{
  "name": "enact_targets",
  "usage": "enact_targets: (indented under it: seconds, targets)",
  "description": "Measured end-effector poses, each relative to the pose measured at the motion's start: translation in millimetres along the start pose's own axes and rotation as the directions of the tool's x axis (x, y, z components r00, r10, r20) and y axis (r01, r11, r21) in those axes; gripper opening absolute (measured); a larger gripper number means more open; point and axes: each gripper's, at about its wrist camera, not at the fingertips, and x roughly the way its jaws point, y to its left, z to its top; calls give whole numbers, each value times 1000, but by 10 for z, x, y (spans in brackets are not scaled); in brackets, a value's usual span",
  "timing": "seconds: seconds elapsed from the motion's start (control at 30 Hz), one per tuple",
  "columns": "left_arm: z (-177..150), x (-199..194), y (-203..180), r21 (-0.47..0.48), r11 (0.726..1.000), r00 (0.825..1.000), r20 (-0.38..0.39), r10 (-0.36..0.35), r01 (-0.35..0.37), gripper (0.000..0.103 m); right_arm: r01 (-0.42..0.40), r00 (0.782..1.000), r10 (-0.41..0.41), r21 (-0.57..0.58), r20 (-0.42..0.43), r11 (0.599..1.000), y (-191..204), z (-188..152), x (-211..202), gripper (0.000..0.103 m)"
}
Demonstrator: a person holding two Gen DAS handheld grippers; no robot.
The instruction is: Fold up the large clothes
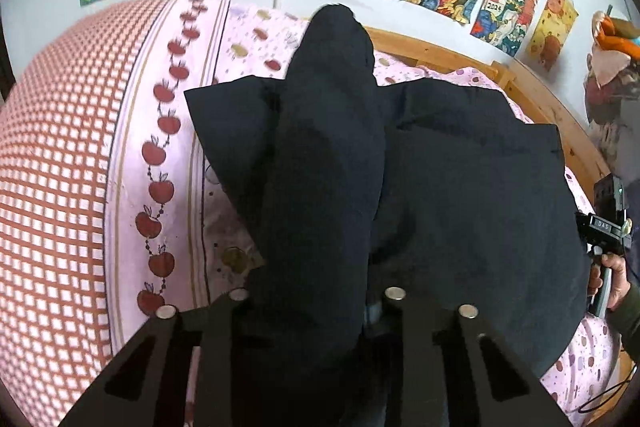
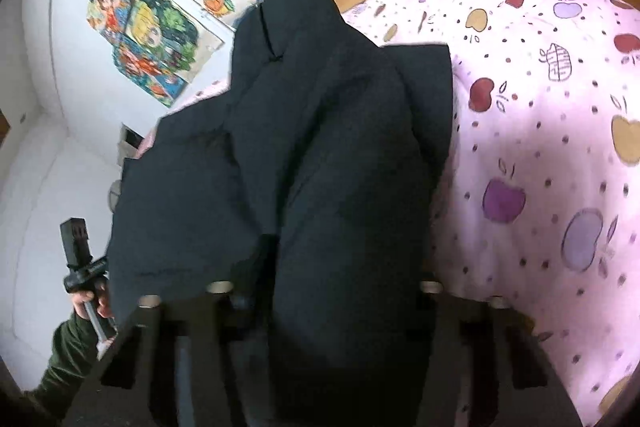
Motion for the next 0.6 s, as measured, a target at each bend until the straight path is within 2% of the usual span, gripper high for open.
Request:
enact_targets:
  seconds: [0.1,0.17,0.2,0.33,0.6]
  targets:
    - [68,-186,-92,2,1000,1000,9,-2,2,20,2,1000,-2,-49,13,999,175,10,-100,19]
    - [105,-341,-98,-13,1000,999,31,-24,24,18,-27,999,30,-72,38,997,293,33,-235,17]
    - [130,-424,-103,-17,999,998,48,-38,39,17,-50,997,54,-88,50,995,376,50,-288,17]
    - [193,-721,-159,5,998,993,95,-67,67,17,-38,995,53,-185,79,982,824,87,-549,17]
    - [8,-1074,-240,14,997,992,91,-83,82,16,-38,990,67,-224,122,974,1137,8,-1054,17]
